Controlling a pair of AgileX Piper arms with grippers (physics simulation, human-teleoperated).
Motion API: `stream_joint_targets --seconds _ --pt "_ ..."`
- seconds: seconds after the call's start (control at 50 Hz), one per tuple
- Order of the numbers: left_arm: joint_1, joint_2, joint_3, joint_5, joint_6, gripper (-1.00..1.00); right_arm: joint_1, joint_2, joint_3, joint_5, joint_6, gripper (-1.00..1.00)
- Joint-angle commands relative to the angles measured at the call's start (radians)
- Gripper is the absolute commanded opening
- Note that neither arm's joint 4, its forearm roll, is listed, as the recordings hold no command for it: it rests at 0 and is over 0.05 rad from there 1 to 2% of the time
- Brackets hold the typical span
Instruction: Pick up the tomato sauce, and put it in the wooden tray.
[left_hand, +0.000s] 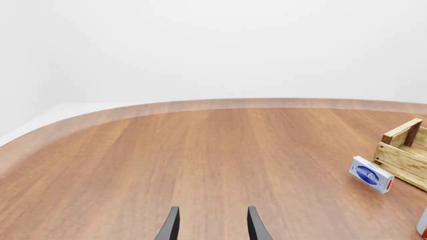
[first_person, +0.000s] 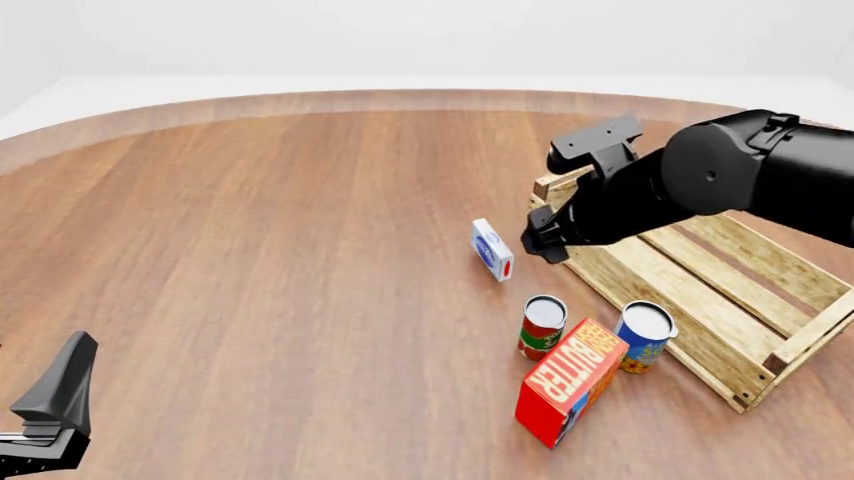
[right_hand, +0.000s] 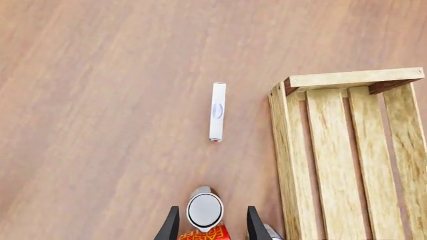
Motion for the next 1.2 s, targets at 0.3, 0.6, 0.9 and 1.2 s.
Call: stream_joint_targets --seconds 0.3,0.6,0.9,1.2 --pt "0.000 0.000 0.000 0.000 0.000 1.00 0.029 0.155 0.090 -0.066 0.035 1.00" --pt "0.000 0.000 0.000 0.000 0.000 1.00 0.002 0.182 0.152 -0.123 0.024 1.00" --pt "0.000 0.000 0.000 0.000 0.000 1.00 0.013 0.183 0.186 -0.150 0.042 1.00" --pt "0.000 0.000 0.000 0.000 0.000 1.00 0.022 0.198 0.213 -0.180 0.075 1.00"
